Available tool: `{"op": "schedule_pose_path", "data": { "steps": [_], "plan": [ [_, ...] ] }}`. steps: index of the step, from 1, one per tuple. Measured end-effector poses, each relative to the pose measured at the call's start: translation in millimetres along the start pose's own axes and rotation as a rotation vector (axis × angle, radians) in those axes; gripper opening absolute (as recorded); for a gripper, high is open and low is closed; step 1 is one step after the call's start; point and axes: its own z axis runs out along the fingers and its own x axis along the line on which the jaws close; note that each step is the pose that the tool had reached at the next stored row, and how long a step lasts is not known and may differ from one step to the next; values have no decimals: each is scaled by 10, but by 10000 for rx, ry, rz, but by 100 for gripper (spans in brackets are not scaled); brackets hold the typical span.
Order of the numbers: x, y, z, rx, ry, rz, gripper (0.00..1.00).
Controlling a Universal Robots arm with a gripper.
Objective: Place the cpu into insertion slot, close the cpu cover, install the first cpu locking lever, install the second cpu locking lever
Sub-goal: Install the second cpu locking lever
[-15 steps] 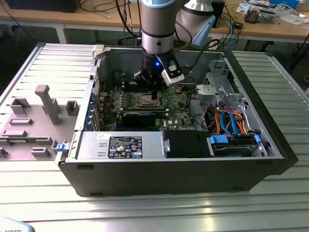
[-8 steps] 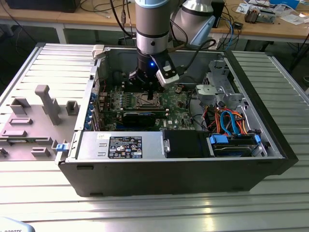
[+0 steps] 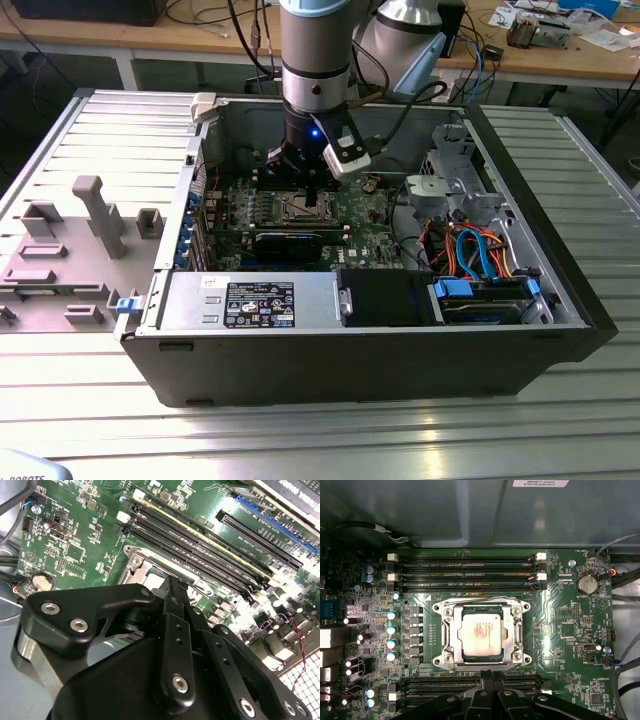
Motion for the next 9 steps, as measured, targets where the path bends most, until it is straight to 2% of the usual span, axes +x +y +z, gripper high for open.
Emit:
{"op": "schedule_pose_path", "data": {
  "steps": [4,5,6,7,8,9],
  "plan": [
    [3,0,0,0,0,1,11],
    [3,-1,-1,-55,1,2,11],
    [3,-6,3,-222,3,9,11],
    [3,-22,3,-351,3,14,11],
    [2,-53,3,-417,4,16,11],
    [2,-95,1,-426,4,17,11]
  ]
}}
